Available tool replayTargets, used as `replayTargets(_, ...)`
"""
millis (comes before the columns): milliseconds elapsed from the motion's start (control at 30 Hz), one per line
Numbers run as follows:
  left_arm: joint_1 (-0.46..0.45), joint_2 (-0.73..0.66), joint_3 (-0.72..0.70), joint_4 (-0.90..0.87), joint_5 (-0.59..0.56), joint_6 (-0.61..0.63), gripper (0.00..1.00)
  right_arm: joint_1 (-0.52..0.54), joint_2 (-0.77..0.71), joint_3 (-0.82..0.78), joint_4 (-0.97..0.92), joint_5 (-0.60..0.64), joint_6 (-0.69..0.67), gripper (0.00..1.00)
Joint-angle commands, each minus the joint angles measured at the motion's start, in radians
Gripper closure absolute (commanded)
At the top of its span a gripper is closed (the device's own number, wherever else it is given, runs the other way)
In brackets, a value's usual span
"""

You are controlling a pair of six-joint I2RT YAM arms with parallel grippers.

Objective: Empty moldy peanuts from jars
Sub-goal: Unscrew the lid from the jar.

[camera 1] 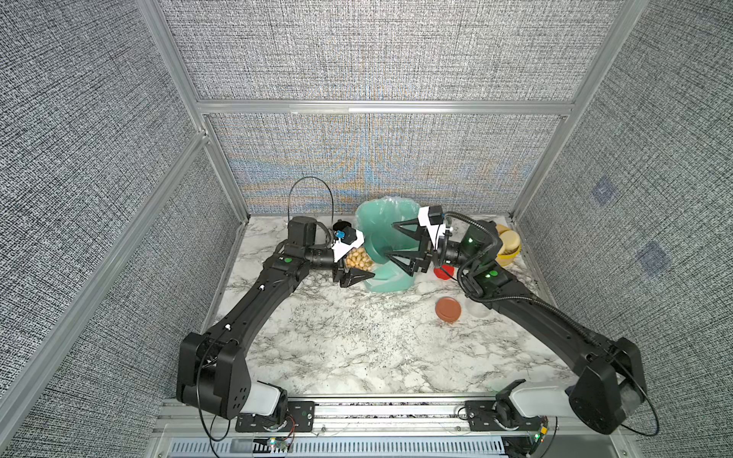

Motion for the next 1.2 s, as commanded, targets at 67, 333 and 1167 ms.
replayTargets(67,0.0,-0.014,-0.022,0.187,-0.049,-0.077,1.0,0.046,-0.023,-0.069,0.116,0.235,0.336,0.02)
replayTargets(333,0.0,-0.027,-0.033,0.228,-0.04,-0.109,1.0,0.147,-0.015,-0.089,0.09,0.438,0.416,0.02)
replayTargets(1167,0.001,-0.034,-0.042,0.219,-0.051,-0.106,1.0,0.195,0.044,0.011,-0.085,0.507,0.302,0.02)
